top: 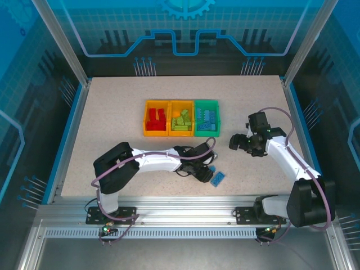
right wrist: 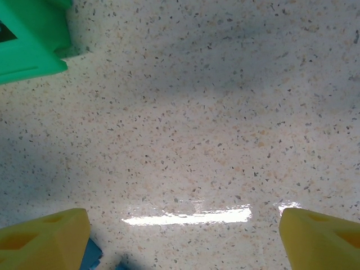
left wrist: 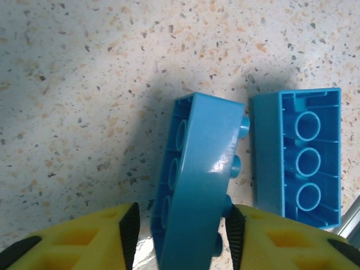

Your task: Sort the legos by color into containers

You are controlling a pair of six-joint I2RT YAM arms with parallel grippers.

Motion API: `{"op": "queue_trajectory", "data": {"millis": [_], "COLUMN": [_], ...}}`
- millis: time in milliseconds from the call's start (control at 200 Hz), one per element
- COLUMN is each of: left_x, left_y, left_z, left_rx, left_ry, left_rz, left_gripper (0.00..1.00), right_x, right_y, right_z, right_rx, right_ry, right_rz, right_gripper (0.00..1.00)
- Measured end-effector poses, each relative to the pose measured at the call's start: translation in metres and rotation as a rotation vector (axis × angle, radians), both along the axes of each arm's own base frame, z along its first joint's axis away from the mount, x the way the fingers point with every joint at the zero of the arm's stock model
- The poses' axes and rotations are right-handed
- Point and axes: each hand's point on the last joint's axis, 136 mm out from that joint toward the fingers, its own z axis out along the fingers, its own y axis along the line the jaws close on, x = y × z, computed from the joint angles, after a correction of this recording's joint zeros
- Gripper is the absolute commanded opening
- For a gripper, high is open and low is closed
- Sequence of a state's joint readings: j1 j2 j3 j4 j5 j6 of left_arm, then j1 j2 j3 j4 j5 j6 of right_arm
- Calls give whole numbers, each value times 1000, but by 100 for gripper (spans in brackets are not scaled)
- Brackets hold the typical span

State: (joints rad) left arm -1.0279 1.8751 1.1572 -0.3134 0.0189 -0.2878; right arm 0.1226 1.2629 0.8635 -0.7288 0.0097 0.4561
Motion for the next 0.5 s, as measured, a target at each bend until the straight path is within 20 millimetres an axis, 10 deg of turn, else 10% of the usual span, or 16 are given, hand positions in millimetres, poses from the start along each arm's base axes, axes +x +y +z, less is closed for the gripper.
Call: {"op": "queue_trajectory", "data": {"millis": [500], "left_x": [8], "left_y": [4], "left_z": [0], "left_rx": [20], "left_ry": [-31], "left_rz": [48], "left_gripper": [21], "right_x": [-4], "right_y": [1], "right_z": [-3], "right_rx": [14], "right_ry": [1], "right_rz": [1], "right_gripper": [89]}}
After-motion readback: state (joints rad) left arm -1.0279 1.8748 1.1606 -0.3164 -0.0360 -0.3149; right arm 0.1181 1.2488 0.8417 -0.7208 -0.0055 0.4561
